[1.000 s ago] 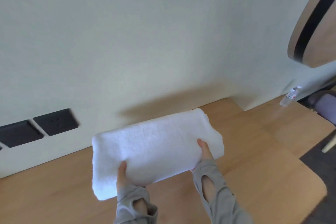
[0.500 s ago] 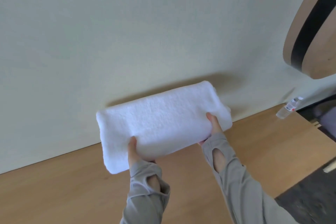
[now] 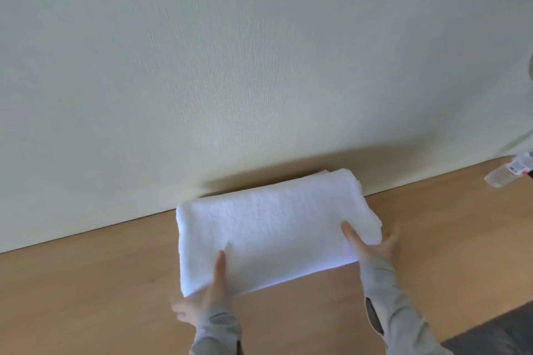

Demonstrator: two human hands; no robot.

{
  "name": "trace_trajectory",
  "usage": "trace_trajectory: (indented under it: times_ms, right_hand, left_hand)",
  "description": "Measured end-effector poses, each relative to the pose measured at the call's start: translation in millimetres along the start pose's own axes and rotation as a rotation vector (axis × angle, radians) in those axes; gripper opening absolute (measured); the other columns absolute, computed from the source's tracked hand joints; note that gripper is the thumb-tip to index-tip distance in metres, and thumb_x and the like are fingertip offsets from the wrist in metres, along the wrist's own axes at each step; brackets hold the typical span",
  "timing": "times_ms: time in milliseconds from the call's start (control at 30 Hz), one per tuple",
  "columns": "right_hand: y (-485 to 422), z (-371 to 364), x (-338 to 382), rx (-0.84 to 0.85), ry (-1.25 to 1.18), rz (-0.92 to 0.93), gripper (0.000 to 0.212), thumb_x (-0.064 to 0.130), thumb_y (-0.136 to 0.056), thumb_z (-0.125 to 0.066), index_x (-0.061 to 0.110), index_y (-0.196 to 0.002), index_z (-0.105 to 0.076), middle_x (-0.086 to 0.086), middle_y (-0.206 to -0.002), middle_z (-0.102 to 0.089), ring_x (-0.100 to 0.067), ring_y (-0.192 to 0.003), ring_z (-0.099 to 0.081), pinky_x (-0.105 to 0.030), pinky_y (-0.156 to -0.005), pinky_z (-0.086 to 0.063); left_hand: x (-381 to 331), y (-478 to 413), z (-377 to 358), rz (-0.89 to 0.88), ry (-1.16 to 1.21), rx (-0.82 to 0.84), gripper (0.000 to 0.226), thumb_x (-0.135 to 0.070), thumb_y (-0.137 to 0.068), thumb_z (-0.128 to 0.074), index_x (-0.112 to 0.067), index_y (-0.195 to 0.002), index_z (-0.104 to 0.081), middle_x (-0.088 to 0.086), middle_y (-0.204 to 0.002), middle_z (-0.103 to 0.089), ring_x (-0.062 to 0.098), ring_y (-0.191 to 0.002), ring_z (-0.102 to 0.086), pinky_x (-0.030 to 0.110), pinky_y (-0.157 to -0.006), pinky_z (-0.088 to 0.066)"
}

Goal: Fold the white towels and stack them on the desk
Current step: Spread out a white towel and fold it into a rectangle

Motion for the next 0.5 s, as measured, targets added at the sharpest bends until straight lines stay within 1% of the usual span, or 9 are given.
trace_trajectory:
  times_ms: [33,67,133,167,233,300,333,400,500]
  right_hand:
    - [-5,1,3,0.055,0.062,0.05,0.105,0.03,-0.062,-0.086,0.027,-0.145,-0.021,-0.003,-0.141,-0.038,-0.026,-0.127,-0.042,-0.039,-0.099,-0.04]
    - [-10,2,5,0.126,0.097,0.077,0.093,0.032,-0.065,-0.084,0.027,-0.14,-0.029,0.0,-0.133,-0.046,-0.024,-0.12,-0.048,-0.037,-0.093,-0.045]
    - [-18,2,9,0.259,0.081,0.081,0.064,0.031,-0.07,-0.079,0.029,-0.123,-0.043,0.005,-0.112,-0.057,-0.016,-0.1,-0.058,-0.026,-0.072,-0.047]
    - [-20,1,9,0.279,0.068,0.095,0.056,0.03,-0.073,-0.078,0.031,-0.117,-0.044,0.006,-0.105,-0.059,-0.013,-0.093,-0.058,-0.023,-0.065,-0.045]
    - [-23,-3,12,0.287,0.05,0.132,0.049,0.028,-0.077,-0.075,0.029,-0.115,-0.044,0.008,-0.099,-0.059,-0.012,-0.089,-0.059,-0.021,-0.061,-0.044]
    - [-27,-9,15,0.298,0.038,0.158,0.046,0.025,-0.079,-0.072,0.026,-0.116,-0.044,0.006,-0.097,-0.058,-0.014,-0.088,-0.06,-0.023,-0.061,-0.045]
    - [-29,-12,18,0.301,0.035,0.169,0.047,0.024,-0.08,-0.072,0.025,-0.118,-0.044,0.006,-0.097,-0.059,-0.015,-0.088,-0.06,-0.023,-0.061,-0.046]
    - [-34,-17,22,0.315,0.025,0.189,0.05,0.023,-0.08,-0.072,0.023,-0.121,-0.044,0.006,-0.098,-0.059,-0.013,-0.086,-0.06,-0.023,-0.062,-0.046]
    - [-37,-20,19,0.309,0.038,0.209,0.052,0.024,-0.079,-0.073,0.022,-0.122,-0.044,0.009,-0.098,-0.058,-0.009,-0.086,-0.058,-0.021,-0.062,-0.044]
  left_hand:
    - [-3,-6,3,-0.098,-0.056,-0.013,0.099,-0.044,-0.055,-0.087,-0.017,-0.134,-0.035,0.009,-0.134,-0.042,0.03,-0.119,-0.046,0.043,-0.098,-0.041]
    - [-5,-11,7,-0.202,-0.086,0.001,0.086,-0.043,-0.06,-0.086,-0.017,-0.128,-0.04,0.009,-0.128,-0.046,0.031,-0.119,-0.047,0.042,-0.096,-0.041]
    - [-10,-19,8,-0.29,-0.147,0.063,0.061,-0.044,-0.067,-0.081,-0.017,-0.109,-0.046,0.005,-0.106,-0.053,0.029,-0.103,-0.053,0.037,-0.084,-0.039]
    - [-14,-21,6,-0.302,-0.144,0.074,0.057,-0.045,-0.069,-0.079,-0.016,-0.107,-0.047,0.003,-0.101,-0.052,0.027,-0.096,-0.052,0.035,-0.083,-0.037]
    - [-21,-21,2,-0.297,-0.157,0.089,0.06,-0.047,-0.071,-0.077,-0.013,-0.112,-0.051,0.003,-0.1,-0.052,0.025,-0.092,-0.049,0.034,-0.084,-0.036]
    - [-23,-22,0,-0.273,-0.16,0.096,0.069,-0.052,-0.069,-0.077,-0.01,-0.118,-0.052,0.004,-0.103,-0.053,0.025,-0.092,-0.048,0.034,-0.085,-0.037]
    - [-22,-23,0,-0.273,-0.159,0.099,0.076,-0.057,-0.064,-0.076,-0.01,-0.119,-0.052,0.005,-0.103,-0.053,0.025,-0.092,-0.049,0.035,-0.086,-0.038]
    - [-22,-21,0,-0.293,-0.173,0.1,0.086,-0.064,-0.054,-0.067,-0.011,-0.12,-0.053,0.005,-0.103,-0.055,0.026,-0.092,-0.05,0.038,-0.088,-0.04]
    - [-26,-18,1,-0.313,-0.241,0.111,0.089,-0.064,-0.054,-0.061,-0.006,-0.121,-0.051,0.012,-0.108,-0.057,0.031,-0.095,-0.052,0.04,-0.088,-0.041]
Point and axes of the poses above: each hand's wrist, its own y-axis away from the middle knuckle, its own z-axis out of the back of the hand, x = y × z, the point moved 1 cm from there along -y, towards the middle knuckle
